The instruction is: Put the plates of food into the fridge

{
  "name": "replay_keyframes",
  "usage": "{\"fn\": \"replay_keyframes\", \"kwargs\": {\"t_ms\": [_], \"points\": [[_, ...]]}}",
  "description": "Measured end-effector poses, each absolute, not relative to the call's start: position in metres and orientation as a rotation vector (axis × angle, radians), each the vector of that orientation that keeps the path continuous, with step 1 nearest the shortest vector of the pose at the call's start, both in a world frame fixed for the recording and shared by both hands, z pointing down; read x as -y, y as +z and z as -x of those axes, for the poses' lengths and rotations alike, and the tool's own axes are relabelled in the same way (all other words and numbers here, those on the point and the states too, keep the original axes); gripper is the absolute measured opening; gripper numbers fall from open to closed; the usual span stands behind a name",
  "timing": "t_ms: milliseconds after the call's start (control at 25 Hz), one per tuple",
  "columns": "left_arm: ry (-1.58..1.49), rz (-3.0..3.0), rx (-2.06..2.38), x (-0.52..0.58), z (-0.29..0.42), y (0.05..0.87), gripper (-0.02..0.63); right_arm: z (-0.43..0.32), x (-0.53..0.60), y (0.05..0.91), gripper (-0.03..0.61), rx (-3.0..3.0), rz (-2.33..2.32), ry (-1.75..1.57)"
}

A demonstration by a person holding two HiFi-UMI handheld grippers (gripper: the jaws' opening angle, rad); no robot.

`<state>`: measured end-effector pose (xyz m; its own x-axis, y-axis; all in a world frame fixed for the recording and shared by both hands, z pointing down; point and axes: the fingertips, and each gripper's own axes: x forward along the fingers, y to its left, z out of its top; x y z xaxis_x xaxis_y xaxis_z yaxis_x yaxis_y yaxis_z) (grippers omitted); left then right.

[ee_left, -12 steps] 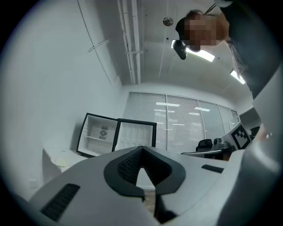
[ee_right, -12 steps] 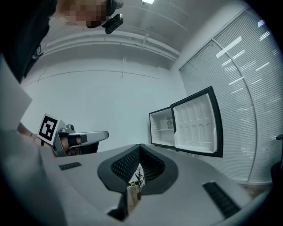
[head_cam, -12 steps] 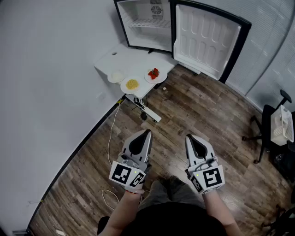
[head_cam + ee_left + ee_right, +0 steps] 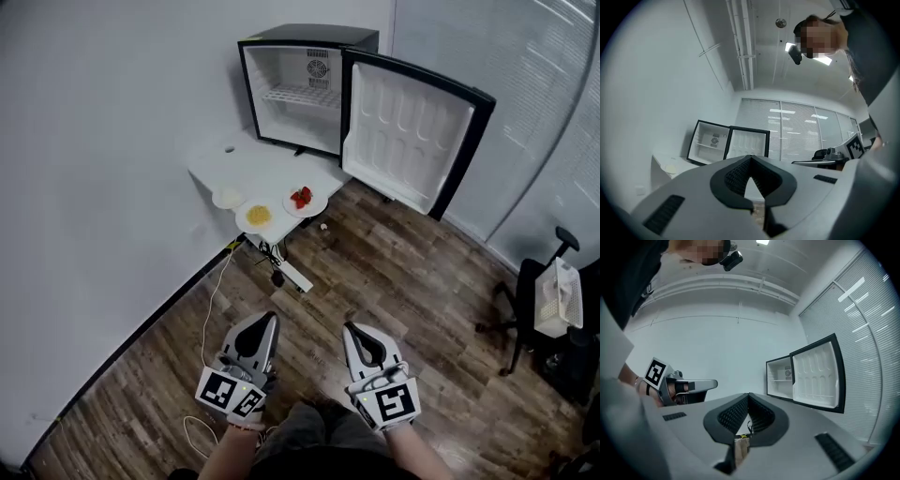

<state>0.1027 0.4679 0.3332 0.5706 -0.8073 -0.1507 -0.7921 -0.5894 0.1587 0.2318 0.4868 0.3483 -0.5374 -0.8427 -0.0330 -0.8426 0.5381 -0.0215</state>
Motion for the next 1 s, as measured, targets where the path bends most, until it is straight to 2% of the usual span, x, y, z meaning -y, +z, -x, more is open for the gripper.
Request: {"fn": "replay_keyframes", "kwargs": {"t_ms": [440, 1000], "points": [[-0.325, -2.667, 1.454, -0.465, -0.086, 0.341, 0.006, -0.224, -0.484, 0.350, 0.003, -2.740, 1.432, 0.005], [-0.352, -2.714, 1.370, -0.367, -0.029, 0.346, 0.006, -0.161, -0.379, 0.354, 0.005, -2.742, 1.512, -0.024]]}}
